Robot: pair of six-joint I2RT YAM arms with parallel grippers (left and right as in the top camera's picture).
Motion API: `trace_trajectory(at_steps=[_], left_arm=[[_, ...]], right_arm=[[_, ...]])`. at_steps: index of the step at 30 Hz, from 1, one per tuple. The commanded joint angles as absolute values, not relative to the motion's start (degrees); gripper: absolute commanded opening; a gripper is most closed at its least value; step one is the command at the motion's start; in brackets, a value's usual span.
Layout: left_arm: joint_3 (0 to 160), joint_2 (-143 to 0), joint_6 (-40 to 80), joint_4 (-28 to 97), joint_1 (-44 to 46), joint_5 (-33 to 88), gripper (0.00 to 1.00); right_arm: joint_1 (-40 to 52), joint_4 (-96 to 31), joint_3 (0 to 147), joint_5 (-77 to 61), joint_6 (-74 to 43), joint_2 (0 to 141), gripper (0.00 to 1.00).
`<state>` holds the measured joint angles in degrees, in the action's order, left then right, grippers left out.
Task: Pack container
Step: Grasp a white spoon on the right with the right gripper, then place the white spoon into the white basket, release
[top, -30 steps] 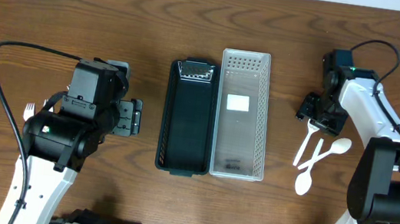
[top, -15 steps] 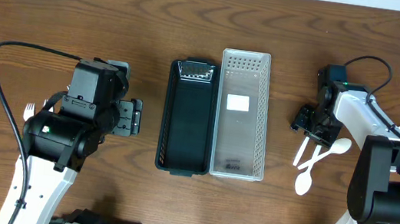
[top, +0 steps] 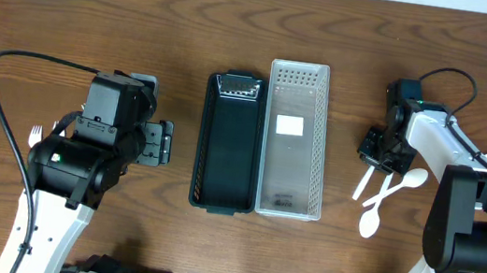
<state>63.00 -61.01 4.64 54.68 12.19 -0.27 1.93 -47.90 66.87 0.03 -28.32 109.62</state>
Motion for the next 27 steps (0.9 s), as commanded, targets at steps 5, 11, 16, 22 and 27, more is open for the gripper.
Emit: trace_trajectory(at_steps=[5, 11, 16, 22, 27], left_arm=[[63.8, -61.0, 5.0, 54.8, 11.9, -0.9, 0.76], [63.8, -61.0, 5.0, 54.8, 11.9, -0.9, 0.76], [63.8, -61.0, 5.0, 54.8, 11.9, -0.9, 0.76], [63.8, -61.0, 5.0, 54.8, 11.9, -0.9, 0.76], [63.8, -61.0, 5.0, 54.8, 11.9, -0.9, 0.76]], right_arm=[[1.9, -47.4, 65.5, 0.6, -28.7, 110.2, 0.07], [1.9, -45.3, 65.6, 0.6, -27.8, 110.1, 0.01], [2.5, -46.2, 70.0, 0.6, -24.2, 109.0, 0.01], [7.2, -52.2, 81.5, 0.6, -18.1, 102.1, 0.01], [14.4, -54.0, 86.6, 0.3, -17.9, 96.0, 0.01]])
